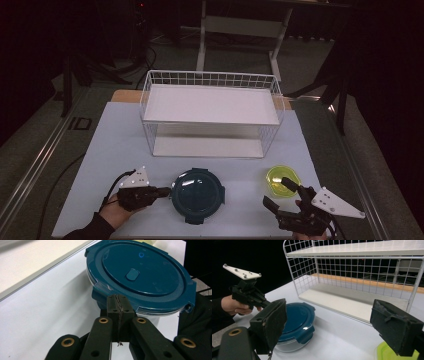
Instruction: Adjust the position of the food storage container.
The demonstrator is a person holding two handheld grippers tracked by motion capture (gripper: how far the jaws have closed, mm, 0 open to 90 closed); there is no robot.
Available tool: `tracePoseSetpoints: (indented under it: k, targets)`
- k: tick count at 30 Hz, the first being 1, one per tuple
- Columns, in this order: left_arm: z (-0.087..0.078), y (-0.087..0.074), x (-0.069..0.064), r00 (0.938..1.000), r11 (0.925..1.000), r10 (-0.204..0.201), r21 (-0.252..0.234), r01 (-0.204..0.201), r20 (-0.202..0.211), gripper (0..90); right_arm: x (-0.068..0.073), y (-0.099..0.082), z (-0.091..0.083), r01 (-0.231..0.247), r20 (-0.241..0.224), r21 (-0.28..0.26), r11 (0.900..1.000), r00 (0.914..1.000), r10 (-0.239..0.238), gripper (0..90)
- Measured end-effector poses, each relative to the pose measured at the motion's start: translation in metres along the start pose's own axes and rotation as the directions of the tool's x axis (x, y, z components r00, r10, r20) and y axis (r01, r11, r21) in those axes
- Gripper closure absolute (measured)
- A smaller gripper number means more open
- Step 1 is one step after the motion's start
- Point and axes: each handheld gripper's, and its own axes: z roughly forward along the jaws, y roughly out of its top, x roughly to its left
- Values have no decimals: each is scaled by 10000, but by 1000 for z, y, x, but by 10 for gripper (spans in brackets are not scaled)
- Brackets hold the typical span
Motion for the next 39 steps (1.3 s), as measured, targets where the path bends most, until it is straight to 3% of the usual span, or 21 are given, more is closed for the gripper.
tracePoseSetpoints:
  k: [10, 20, 26, 32, 35, 37, 38, 39]
  targets:
    - [6, 2, -3, 9999, 10000, -63, -47, 64, 148, 891, 1, 0, 1, 24, -42, 40, 10000, 10000, -24, 135]
    - [6, 3, -4, 9999, 9999, 120, 58, -120, 119, 887, 1, -1, 1, -54, -122, 58, 10000, 9999, 54, 133]
    - [-2, 9, -9, 9996, 9997, 125, -217, -119, 262, 790, 1, -4, 5, 158, -356, 248, 9996, 9993, -149, 109]
    - [-13, 11, -8, 9988, 9965, -253, -781, 285, 416, 513, 4, -3, 7, 469, -256, 399, 9981, 9986, -459, 102]
    - [-18, 12, -5, 9947, 9912, -613, -1117, 704, 831, 331, 6, -3, 10, 573, -313, 568, 9967, 9980, -556, 97]
    - [-19, 12, -6, 9956, 9910, -528, -1191, 618, 774, 185, 7, -3, 11, 577, -344, 617, 9964, 9979, -557, 97]
    - [-22, 13, -7, 9955, 9886, -566, -1349, 666, 762, 185, 8, -3, 12, 614, -351, 646, 9960, 9976, -592, 97]
    - [-23, 14, -6, 9950, 9870, -652, -1418, 755, 759, 87, 11, -3, 15, 730, -338, 726, 9947, 9969, -707, 97]
